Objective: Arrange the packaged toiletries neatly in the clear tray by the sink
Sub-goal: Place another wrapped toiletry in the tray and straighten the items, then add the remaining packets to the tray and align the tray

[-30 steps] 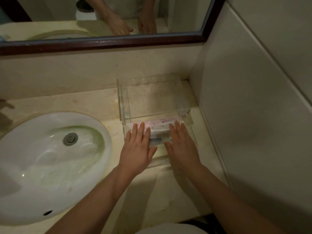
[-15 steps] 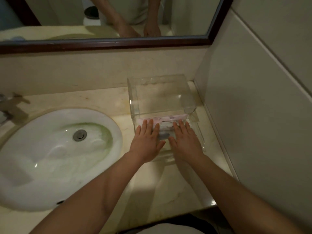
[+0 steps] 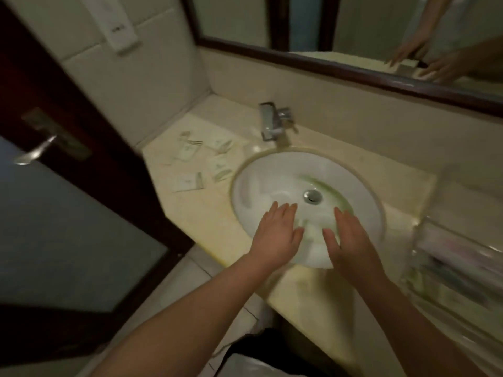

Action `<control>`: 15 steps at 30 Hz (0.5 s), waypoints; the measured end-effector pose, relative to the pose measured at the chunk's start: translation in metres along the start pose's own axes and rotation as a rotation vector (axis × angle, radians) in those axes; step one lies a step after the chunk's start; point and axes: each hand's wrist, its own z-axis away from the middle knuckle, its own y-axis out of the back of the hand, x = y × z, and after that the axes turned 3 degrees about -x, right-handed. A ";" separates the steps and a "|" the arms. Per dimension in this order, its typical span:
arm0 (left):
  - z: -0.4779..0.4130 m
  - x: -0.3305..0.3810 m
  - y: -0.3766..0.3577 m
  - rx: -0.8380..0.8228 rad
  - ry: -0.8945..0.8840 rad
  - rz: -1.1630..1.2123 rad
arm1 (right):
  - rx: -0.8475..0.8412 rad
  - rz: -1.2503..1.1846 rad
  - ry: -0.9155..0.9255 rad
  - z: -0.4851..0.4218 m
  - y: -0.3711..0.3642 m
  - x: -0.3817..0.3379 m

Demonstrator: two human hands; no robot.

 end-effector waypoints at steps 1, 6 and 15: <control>0.001 -0.020 0.011 0.024 0.037 0.010 | -0.011 -0.013 0.025 -0.010 -0.009 -0.017; -0.010 -0.111 0.060 0.106 0.137 0.064 | -0.123 -0.028 0.127 -0.066 -0.052 -0.092; -0.083 -0.297 0.116 -0.081 0.324 -0.103 | -0.106 0.043 -0.030 -0.187 -0.129 -0.216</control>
